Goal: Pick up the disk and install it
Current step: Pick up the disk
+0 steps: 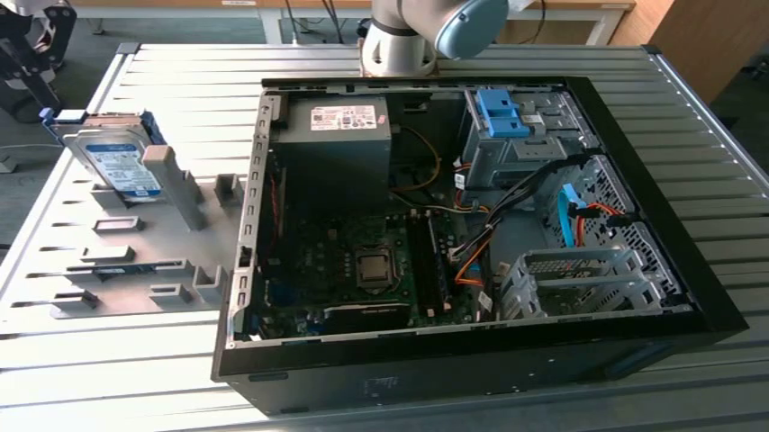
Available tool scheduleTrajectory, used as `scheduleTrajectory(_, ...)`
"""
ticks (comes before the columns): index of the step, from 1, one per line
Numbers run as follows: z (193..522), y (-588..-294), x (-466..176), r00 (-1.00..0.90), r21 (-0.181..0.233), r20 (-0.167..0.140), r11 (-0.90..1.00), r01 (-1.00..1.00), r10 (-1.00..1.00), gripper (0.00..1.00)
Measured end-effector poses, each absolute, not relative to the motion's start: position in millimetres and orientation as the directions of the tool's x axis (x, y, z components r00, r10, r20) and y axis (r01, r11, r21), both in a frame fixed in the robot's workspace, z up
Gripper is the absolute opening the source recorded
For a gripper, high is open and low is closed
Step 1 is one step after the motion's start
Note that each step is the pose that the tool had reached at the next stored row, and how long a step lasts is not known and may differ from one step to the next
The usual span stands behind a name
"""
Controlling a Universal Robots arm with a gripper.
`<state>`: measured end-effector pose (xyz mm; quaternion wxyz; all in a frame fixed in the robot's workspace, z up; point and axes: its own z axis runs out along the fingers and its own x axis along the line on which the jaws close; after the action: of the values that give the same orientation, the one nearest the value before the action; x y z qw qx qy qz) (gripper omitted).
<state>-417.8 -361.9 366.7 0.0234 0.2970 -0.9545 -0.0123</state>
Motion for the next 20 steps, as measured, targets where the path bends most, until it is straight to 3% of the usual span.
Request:
scheduleTrajectory(4,366.3,-361.8,-417.8,-0.796,0.038,0.034,0.796,-0.604,-0.605,0.11)
scheduleTrajectory(8,365.6,-361.8,-417.9,-0.796,0.068,0.003,0.794,-0.604,-0.606,0.11)
scheduleTrajectory(14,361.7,-361.9,-417.8,-0.795,0.048,-0.027,0.794,-0.607,-0.606,0.11)
scheduleTrajectory(20,361.2,-361.8,-417.9,-0.736,0.048,-0.028,0.734,-0.677,-0.677,0.11)
